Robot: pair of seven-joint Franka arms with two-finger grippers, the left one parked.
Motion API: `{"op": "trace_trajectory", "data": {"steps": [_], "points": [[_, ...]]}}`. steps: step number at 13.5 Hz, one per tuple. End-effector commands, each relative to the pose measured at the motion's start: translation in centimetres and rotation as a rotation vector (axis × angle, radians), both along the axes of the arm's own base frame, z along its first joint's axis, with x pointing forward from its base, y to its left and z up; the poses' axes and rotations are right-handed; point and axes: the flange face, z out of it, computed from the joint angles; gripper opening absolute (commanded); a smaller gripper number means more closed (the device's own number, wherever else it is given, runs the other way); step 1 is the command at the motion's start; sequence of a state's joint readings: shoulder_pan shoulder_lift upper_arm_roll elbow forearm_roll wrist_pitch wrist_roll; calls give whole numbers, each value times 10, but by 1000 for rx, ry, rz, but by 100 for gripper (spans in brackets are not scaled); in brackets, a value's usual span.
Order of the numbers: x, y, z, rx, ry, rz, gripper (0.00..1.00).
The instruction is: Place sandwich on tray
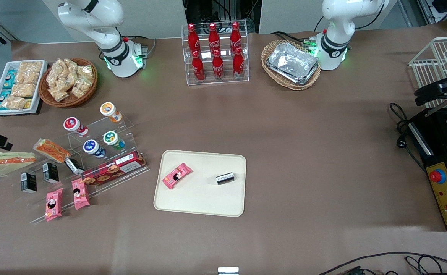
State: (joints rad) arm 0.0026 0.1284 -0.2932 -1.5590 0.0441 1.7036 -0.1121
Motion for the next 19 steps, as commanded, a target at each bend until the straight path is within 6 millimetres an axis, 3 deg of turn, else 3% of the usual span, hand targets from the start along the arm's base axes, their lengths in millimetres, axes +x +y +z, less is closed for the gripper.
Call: {"op": "trace_trajectory", "data": {"steps": [1,6,10,12,16,19], "points": [[-17,-33,1,-14,40,-69,100],[-36,-65,-11,-6,97,-417,100],[-34,-75,-25,7,116,-669,100],[-32,-87,-36,-6,121,-711,100],[-29,-129,-59,-59,77,-739,100],[-22,-146,-79,-79,52,-743,100]]}}
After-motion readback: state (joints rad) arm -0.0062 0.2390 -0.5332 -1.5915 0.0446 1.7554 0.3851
